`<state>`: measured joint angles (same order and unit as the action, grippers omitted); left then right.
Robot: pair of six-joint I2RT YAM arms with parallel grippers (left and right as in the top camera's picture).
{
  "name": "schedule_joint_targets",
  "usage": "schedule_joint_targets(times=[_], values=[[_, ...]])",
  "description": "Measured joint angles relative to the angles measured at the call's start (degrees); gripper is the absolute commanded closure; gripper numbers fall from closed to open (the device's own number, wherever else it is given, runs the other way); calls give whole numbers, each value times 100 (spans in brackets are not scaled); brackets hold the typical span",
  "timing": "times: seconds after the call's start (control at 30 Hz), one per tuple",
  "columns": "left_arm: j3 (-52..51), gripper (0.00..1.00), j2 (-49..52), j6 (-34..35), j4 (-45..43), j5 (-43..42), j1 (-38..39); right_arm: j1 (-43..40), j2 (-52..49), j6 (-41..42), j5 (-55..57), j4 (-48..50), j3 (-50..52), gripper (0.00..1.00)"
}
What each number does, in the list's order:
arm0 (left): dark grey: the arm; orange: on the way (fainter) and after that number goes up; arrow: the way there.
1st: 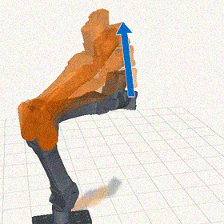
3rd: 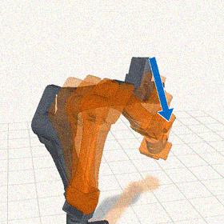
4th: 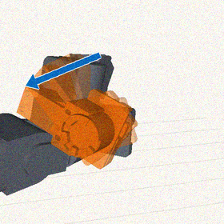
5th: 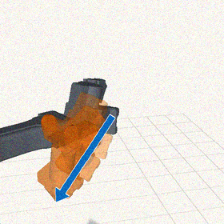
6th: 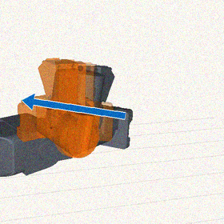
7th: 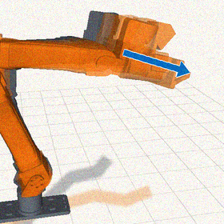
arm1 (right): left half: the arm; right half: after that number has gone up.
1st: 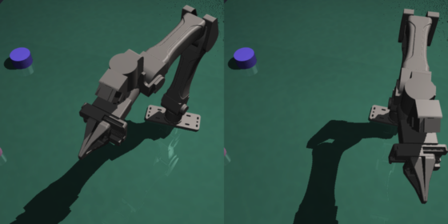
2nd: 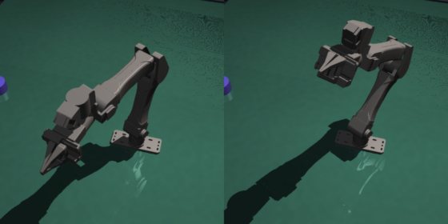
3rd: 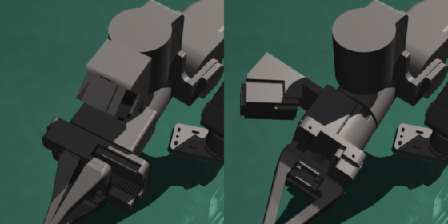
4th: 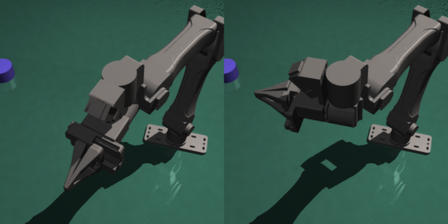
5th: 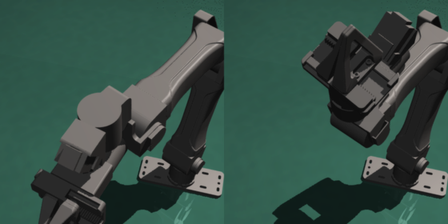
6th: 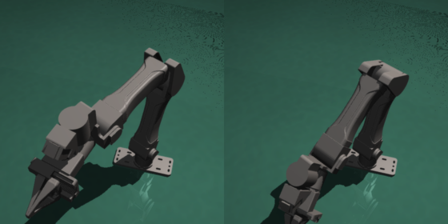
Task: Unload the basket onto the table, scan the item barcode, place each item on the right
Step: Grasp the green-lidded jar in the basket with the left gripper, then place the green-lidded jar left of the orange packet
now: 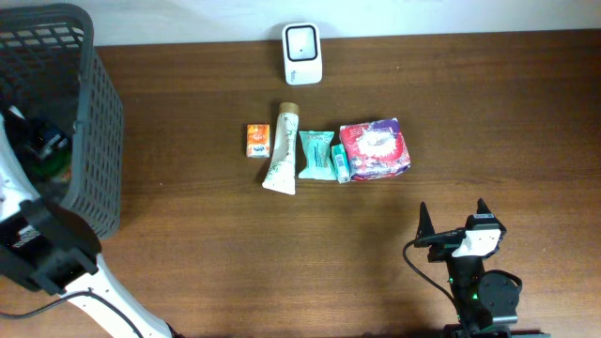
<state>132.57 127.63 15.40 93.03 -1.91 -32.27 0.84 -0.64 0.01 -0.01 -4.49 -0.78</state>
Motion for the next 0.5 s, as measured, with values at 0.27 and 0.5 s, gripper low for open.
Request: schedule_joint_targets(times=[0.27, 0.5], values=[[2785, 41, -1825, -127, 391, -487, -20, 0, 7, 2, 2, 2, 0, 1], [2688, 41, -1912, -326, 350, -1327, 2428, 0, 7, -2, 2, 2, 0, 1]])
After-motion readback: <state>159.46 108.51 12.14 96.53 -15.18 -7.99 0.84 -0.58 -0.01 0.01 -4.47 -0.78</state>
